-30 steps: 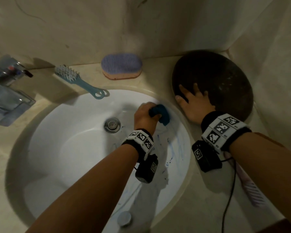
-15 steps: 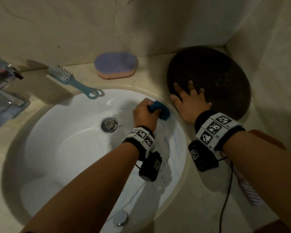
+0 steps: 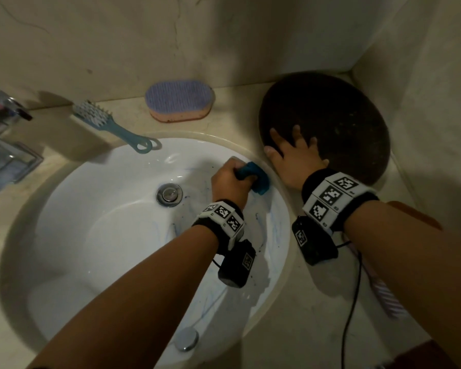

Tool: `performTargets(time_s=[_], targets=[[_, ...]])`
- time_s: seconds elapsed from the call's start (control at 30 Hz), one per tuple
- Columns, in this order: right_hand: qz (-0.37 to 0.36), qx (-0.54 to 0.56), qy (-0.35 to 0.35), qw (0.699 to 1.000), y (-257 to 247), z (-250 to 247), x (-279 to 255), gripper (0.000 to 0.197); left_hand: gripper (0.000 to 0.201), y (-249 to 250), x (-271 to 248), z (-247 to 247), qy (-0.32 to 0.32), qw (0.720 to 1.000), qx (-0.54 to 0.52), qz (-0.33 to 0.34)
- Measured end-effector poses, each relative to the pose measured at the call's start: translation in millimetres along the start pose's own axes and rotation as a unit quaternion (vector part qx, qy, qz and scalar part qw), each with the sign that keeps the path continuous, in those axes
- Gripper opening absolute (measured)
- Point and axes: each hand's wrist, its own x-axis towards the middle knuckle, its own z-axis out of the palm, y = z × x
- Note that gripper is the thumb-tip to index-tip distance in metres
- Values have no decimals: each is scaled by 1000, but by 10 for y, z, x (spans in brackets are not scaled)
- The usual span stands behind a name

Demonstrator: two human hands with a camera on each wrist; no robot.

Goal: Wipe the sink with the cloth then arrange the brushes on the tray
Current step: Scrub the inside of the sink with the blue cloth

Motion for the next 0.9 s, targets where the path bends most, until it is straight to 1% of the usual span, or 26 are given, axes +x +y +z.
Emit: performTargets(time_s=[0.07,0.17,0.23,0.3,0.4,0.43,0.47,0.53,0.6,0.7,0.73,0.8,0.9], targets=[[2,0,1,1000,-3,0,-1,51,17,-22,-63,51,-25,999,38,12],[2,-1,-1,1000,-17,-5,-10,51,25,-62,-189,80,-88,991,98,33],[2,0,-1,1000,-22,-6,-16,52,27,-74,-237,63,-114,986,108,46],[2,-1,-1,1000,-18,-8,-18,52,28,-54,-227,40,-107,990,82,34],[1,0,-2,1000,-11,-5,-12,52,22,6,-134,15,-31,999,20,2],[1,1,-1,1000,-10,0,-11,52,20,7,-108,12,-17,1000,20,9],[1,0,0,1000,-9,3,-9,52,20,-7,-97,14,-20,999,37,25],[0,0,1,1000,-10,17,-5,52,23,-64,-145,19,-69,990,108,64],[0,2,1,1000,-7,24,-4,51,34,-136,-251,25,-140,971,172,95],[3,0,-2,1000,-13,35,-7,51,59,-225,-408,1,-220,951,200,88],[3,0,-2,1000,-16,33,-9,51,63,-246,-442,-1,-234,945,214,83],[2,3,-4,1000,-17,27,-11,51,62,-274,-468,12,-244,938,233,83],[0,3,-5,1000,-10,26,-7,51,50,-260,-367,58,-209,947,228,85]])
